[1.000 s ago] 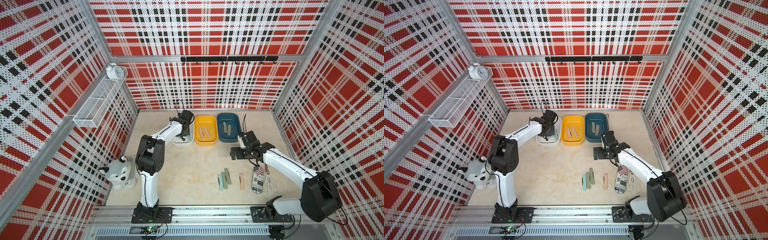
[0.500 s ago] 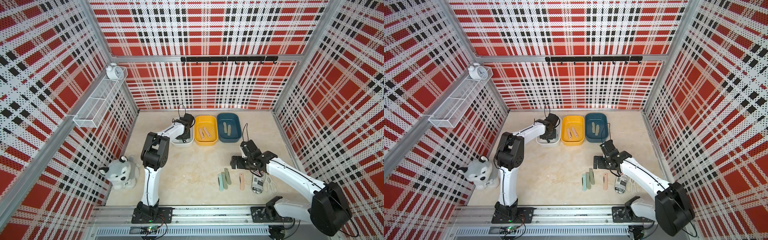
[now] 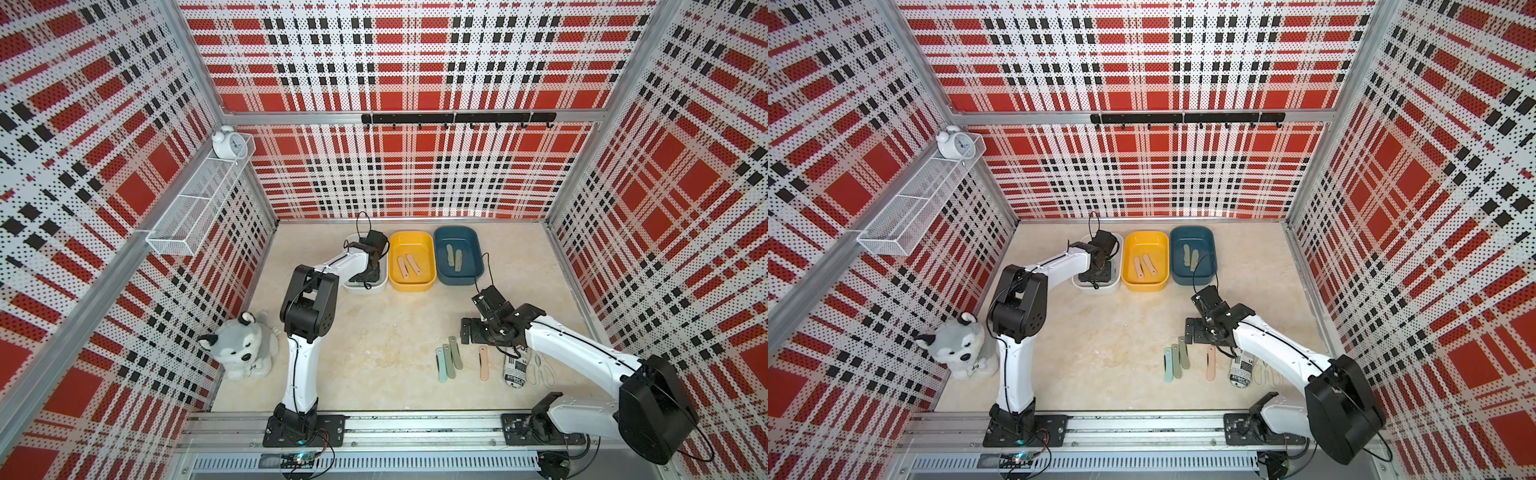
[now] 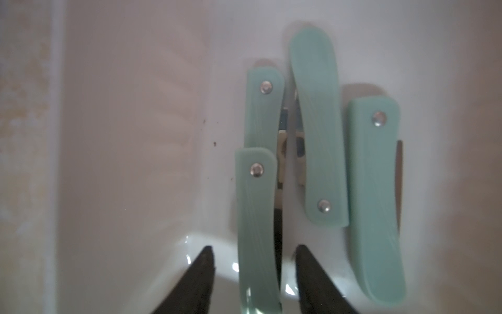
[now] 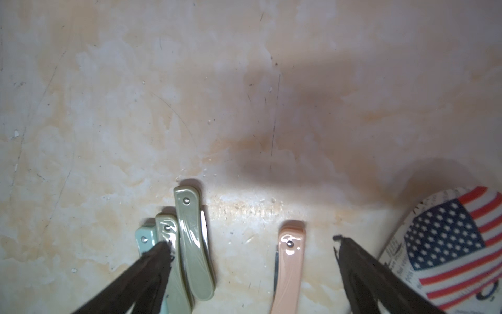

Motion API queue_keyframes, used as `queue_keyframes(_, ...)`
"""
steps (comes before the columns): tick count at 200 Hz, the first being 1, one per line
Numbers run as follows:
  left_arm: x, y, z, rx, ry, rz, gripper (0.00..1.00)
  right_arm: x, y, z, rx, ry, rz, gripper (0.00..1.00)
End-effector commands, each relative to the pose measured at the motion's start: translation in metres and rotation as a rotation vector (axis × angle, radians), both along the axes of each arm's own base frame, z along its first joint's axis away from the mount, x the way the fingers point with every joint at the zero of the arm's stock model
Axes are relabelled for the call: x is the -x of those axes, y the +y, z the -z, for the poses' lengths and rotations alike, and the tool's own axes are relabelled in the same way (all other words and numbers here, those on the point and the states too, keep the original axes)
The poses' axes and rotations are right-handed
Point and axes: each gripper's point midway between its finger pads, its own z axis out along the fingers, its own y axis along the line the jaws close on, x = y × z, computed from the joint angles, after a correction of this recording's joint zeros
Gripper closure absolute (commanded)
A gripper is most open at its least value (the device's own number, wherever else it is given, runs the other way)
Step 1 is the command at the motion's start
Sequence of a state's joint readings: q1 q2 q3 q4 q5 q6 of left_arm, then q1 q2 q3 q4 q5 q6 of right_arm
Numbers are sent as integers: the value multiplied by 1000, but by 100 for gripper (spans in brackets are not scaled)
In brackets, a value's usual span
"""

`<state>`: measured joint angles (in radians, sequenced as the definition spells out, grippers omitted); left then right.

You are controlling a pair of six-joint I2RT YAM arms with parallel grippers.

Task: Place the fruit knives into the storage box by color
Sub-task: Place the fruit knife in the storage box, then pick up the fruit knife from the center of the board.

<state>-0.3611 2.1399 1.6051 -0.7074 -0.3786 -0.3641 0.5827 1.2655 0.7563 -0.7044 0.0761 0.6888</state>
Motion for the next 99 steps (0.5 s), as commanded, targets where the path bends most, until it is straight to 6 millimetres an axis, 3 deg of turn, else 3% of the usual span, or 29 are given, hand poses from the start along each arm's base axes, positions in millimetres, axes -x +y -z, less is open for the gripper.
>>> queue_keyframes(1,-4,-6,-52,15,-99,25,33,14,-6,-1,22,19,42,0)
queue_keyframes(31,9,-23,-101,29,-188,57,12,37,-6,7,54,81,63,0)
queue_keyframes(64,33,-44,-122,74,-216,112,6,55,-4,16,38,116,70,0)
queue_keyframes(99,47,-64,-123,115,-223,132,5,56,-5,27,22,104,94,35)
